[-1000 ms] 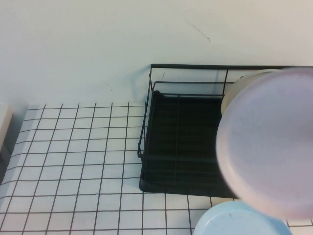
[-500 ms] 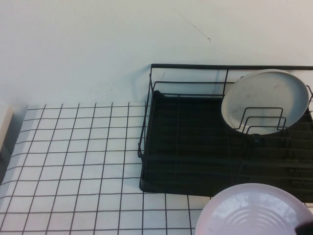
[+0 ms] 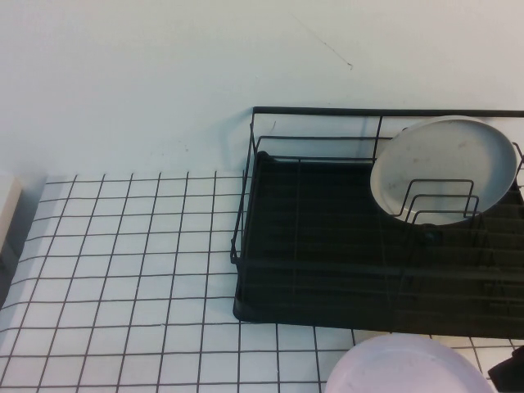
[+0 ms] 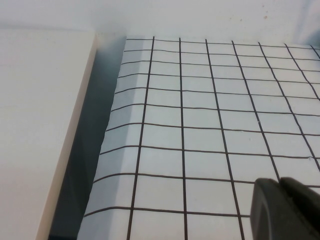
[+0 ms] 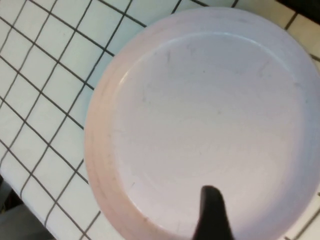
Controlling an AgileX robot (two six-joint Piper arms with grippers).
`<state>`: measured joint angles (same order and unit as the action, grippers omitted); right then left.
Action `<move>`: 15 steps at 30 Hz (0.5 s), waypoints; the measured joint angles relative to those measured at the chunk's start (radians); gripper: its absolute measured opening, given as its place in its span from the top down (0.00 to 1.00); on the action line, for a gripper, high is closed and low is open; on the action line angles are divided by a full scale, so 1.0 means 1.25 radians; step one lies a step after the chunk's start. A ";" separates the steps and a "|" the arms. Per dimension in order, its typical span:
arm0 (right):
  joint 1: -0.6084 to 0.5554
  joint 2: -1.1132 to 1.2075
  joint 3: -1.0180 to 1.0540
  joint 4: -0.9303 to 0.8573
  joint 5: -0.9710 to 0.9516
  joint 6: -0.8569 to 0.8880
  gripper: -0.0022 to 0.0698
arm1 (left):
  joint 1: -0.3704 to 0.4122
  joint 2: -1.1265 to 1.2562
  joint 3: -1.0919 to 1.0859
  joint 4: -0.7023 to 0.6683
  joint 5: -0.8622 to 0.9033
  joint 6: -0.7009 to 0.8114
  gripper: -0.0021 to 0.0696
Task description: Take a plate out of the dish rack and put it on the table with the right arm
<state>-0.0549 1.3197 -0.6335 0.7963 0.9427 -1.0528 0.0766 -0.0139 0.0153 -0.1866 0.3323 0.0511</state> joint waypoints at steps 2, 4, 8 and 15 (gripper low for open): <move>0.000 -0.002 -0.054 -0.067 0.036 0.066 0.35 | 0.000 0.000 0.000 0.000 0.000 0.000 0.98; 0.000 -0.013 -0.099 -0.129 0.058 0.127 0.41 | 0.000 0.000 0.000 0.000 0.000 0.000 0.98; -0.001 -0.091 -0.177 -0.190 0.070 0.221 0.68 | 0.000 0.000 0.000 0.000 0.000 0.000 0.98; -0.001 -0.376 -0.150 -0.098 -0.032 0.146 0.96 | 0.000 0.000 0.000 0.000 0.000 0.000 0.98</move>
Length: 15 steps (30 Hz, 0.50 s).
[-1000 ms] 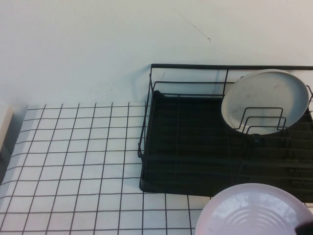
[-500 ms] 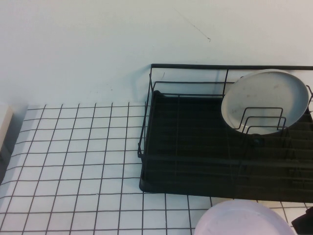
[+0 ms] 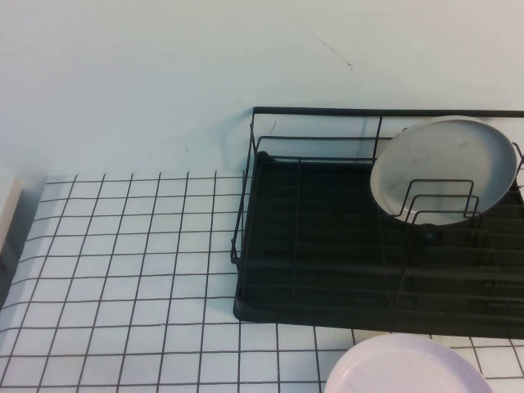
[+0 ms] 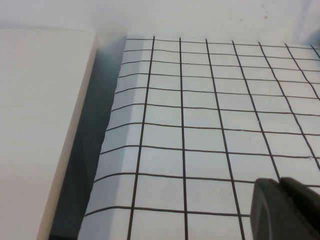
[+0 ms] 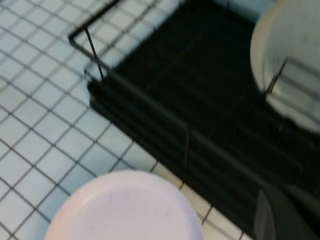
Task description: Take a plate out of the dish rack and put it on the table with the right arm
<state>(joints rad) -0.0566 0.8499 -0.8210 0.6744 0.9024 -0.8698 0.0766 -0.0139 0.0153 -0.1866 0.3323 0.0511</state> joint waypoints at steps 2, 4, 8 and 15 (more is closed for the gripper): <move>0.000 -0.086 0.026 0.057 -0.031 -0.049 0.96 | 0.000 0.000 0.000 0.000 0.000 0.000 0.98; 0.000 -0.155 0.059 0.116 -0.060 -0.093 0.97 | 0.000 0.000 0.000 0.000 0.000 0.000 0.98; 0.000 -0.245 0.115 0.179 -0.100 -0.125 0.97 | 0.000 0.000 0.000 0.000 0.000 0.000 0.98; 0.000 -0.285 0.147 0.171 -0.057 -0.116 0.97 | 0.000 0.000 0.000 0.000 0.000 0.000 0.98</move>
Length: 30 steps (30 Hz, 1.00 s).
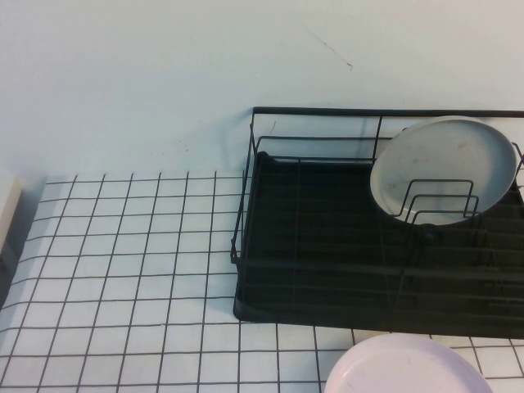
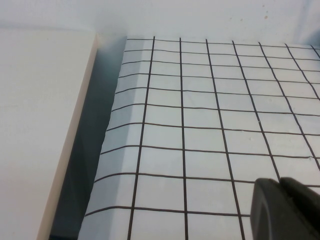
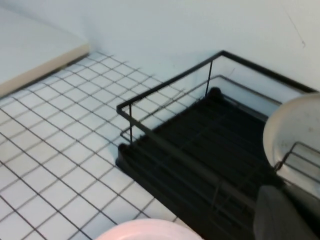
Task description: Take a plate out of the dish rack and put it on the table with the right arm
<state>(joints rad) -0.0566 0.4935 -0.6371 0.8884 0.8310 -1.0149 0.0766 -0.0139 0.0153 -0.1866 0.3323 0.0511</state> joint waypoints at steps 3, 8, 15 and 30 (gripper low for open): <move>0.000 -0.004 0.027 -0.016 -0.052 -0.002 0.97 | 0.000 0.000 0.000 0.000 0.000 0.000 0.98; 0.012 -0.008 0.084 -0.021 -0.246 -0.085 0.97 | 0.000 0.000 0.000 0.000 0.000 0.000 0.98; 0.150 -0.089 0.261 0.007 -0.575 -0.137 0.97 | 0.000 0.000 0.000 0.000 0.000 0.000 0.98; 0.115 -0.269 0.528 -0.362 -0.847 0.286 0.97 | 0.000 0.000 0.000 0.000 0.000 0.000 0.98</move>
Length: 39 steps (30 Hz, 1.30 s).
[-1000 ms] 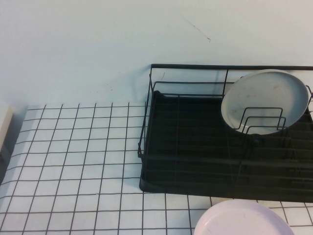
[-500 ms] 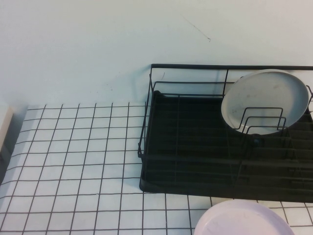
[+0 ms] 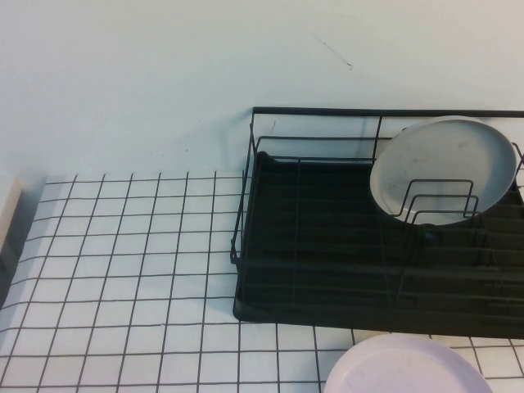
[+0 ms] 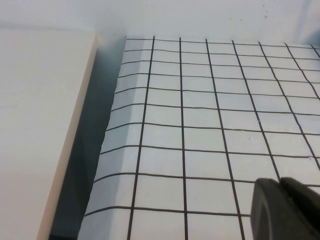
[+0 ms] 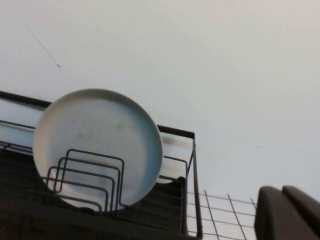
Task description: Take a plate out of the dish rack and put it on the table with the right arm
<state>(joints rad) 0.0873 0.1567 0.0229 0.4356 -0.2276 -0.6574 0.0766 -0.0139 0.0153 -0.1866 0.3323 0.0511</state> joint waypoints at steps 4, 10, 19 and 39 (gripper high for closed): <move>-0.109 -0.025 0.005 -0.162 0.092 0.153 0.97 | 0.000 0.000 0.000 0.000 0.000 0.000 0.98; -0.234 -0.112 0.005 -0.320 0.271 0.310 0.97 | 0.000 0.000 0.000 0.000 0.000 0.000 0.98; -0.207 -0.135 0.003 -0.382 0.449 0.417 0.97 | 0.000 0.000 0.000 0.000 0.000 0.000 0.98; -0.191 -0.135 0.000 -0.382 0.461 0.419 0.97 | 0.000 0.000 0.000 0.000 0.000 0.000 0.98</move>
<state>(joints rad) -0.1516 -0.0121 0.0230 -0.0423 0.3489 -0.1333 0.0766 -0.0143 0.0153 -0.1866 0.3323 0.0511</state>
